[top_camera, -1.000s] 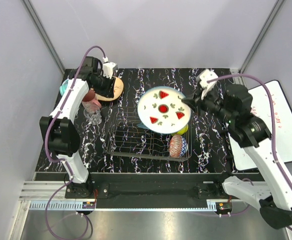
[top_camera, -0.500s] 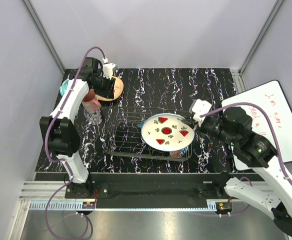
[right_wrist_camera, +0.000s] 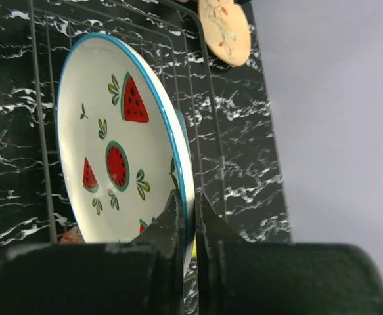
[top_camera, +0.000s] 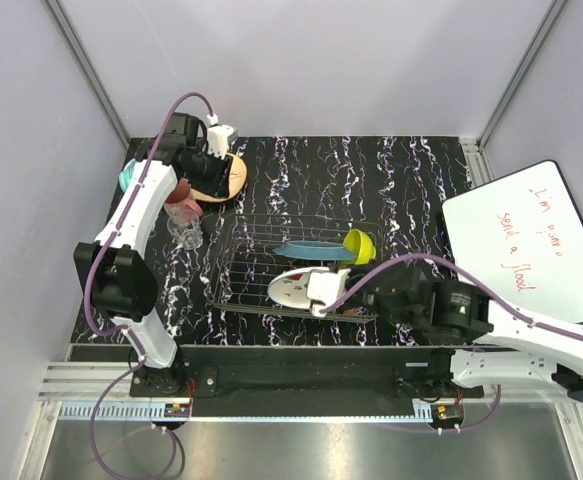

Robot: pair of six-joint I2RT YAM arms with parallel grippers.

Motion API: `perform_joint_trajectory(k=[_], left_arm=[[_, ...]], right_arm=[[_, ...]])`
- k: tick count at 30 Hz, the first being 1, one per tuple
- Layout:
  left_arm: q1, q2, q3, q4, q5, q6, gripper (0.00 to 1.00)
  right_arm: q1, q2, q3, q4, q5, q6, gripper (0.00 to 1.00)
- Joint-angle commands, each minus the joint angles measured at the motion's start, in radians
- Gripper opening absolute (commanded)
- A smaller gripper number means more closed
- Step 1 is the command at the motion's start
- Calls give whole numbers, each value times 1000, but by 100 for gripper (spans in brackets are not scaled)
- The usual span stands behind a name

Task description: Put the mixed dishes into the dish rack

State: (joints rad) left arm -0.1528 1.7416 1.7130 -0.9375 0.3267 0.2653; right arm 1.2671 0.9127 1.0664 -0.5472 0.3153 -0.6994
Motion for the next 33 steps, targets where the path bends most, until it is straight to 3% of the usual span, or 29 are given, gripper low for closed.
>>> perform_joint_trajectory(k=[1, 14, 33], left_arm=[[1, -37, 30, 2, 12, -9, 39], [2, -56, -18, 5, 9, 3, 38], [7, -82, -64, 20, 8, 18, 37]], right_arm=[[110, -28, -19, 291, 295, -205, 0], [278, -18, -167, 610, 501, -532, 0], [319, -41, -419, 809, 613, -601, 0]])
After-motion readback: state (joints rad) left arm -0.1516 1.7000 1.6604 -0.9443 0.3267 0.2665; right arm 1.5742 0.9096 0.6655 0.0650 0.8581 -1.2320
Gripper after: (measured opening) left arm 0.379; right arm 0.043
